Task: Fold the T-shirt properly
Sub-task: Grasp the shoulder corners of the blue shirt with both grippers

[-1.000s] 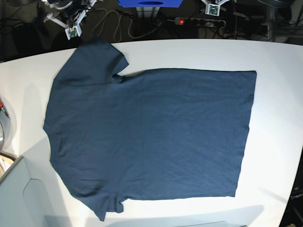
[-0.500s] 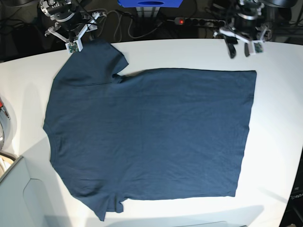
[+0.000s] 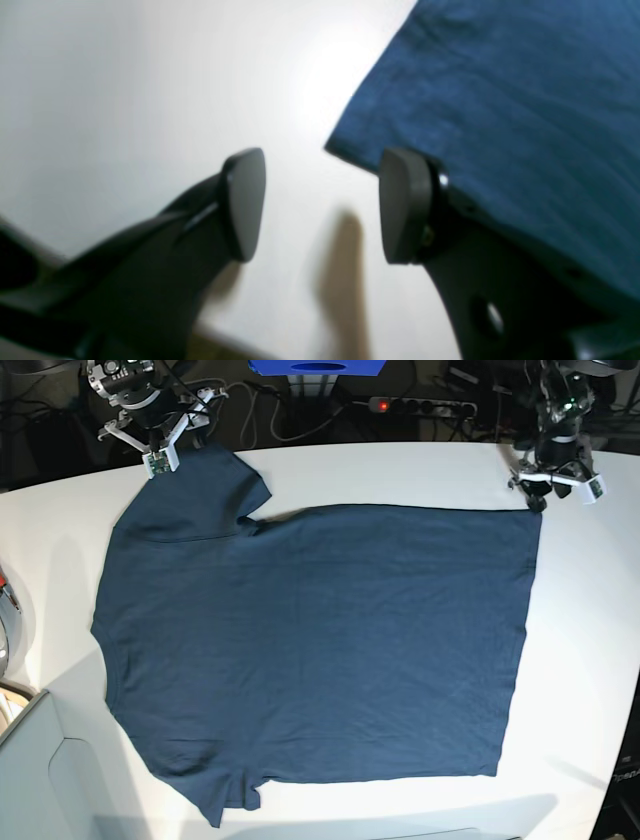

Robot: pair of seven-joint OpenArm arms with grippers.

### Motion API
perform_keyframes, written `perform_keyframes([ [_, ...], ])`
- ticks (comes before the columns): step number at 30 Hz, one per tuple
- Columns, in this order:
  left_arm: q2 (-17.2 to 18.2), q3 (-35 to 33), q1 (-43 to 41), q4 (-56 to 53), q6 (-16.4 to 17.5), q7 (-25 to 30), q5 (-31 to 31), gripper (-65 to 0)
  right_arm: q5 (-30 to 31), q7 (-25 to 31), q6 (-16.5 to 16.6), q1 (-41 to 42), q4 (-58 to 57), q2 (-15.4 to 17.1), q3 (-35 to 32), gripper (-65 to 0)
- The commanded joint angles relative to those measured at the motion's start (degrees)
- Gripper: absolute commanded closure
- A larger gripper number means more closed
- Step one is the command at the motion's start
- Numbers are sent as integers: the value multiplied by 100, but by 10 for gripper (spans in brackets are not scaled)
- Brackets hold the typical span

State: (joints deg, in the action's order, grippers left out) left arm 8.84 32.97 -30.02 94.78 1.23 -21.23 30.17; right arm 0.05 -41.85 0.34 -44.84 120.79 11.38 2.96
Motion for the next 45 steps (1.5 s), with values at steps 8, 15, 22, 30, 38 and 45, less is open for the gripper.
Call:
perform_keyframes([
  [8, 8, 74, 554, -665, 531, 88, -33, -345, -19, 83, 14, -4, 83, 45, 51, -341],
  [15, 35, 57, 668, -1105, 602, 106, -33, -341, -19, 75, 14, 31, 83, 45, 60, -336],
  [22, 52, 57, 668, -1034, 611, 106, -6, -168, -19, 75, 14, 31, 83, 27, 51, -334],
  [30, 52, 66, 668, -1034, 611, 106, 20, 0, -19, 75, -3, 31, 83, 1, 60, -343],
  [38, 8, 74, 615, -762, 611, 79, 29, 0, -19, 83, -3, 321, 22, 1, 69, -388],
  [45, -9, 74, 492, -577, 611, 71, 29, 0, -19, 75, 14, 735, -356, 1, 280, -388],
])
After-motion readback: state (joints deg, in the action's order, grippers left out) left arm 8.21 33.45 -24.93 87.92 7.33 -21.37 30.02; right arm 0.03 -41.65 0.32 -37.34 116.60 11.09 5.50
